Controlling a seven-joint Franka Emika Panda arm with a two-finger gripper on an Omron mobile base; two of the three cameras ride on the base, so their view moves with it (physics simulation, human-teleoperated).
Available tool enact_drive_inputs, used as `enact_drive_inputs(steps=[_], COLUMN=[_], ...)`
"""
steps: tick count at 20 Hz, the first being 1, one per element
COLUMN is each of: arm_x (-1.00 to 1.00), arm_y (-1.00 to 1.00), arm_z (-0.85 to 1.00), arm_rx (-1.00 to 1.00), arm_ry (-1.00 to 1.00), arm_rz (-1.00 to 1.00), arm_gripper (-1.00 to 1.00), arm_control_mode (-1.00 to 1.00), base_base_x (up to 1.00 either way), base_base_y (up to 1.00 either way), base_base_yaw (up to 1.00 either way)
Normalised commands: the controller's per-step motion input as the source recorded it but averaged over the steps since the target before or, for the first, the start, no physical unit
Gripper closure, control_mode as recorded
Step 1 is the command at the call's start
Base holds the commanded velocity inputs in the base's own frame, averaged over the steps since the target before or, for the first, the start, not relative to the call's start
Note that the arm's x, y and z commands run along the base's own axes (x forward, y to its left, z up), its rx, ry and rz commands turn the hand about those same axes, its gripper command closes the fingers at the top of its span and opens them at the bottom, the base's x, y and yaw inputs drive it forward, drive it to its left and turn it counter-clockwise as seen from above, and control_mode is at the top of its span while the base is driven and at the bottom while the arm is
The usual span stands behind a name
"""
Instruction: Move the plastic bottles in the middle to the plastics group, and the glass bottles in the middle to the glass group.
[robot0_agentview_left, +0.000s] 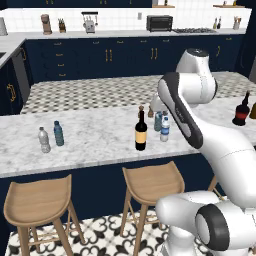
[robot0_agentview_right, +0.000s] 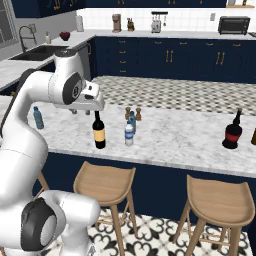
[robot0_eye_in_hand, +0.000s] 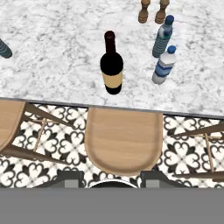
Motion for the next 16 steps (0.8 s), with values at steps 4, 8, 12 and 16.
enact_drive_inputs(steps=[4,8,12,16], arm_x=[-0.26,-0.37,0.27,0.58], arm_y=[0.0,0.18,0.35,0.08], arm_z=[-0.14,-0.33,-0.22,-0.06], arm_rx=[0.03,0.0,0.0,0.01], arm_ry=[-0.16,-0.31,-0.05,0.0], arm_rz=[0.02,0.08,-0.01,-0.01], arm_gripper=[-1.0,-1.0,-1.0,-1.0], arm_control_mode=[-1.0,-1.0,-1.0,-1.0], base_base_x=[0.0,0.0,0.0,0.0], base_base_y=[0.0,0.0,0.0,0.0], base_base_yaw=[0.0,0.0,0.0,0.0])
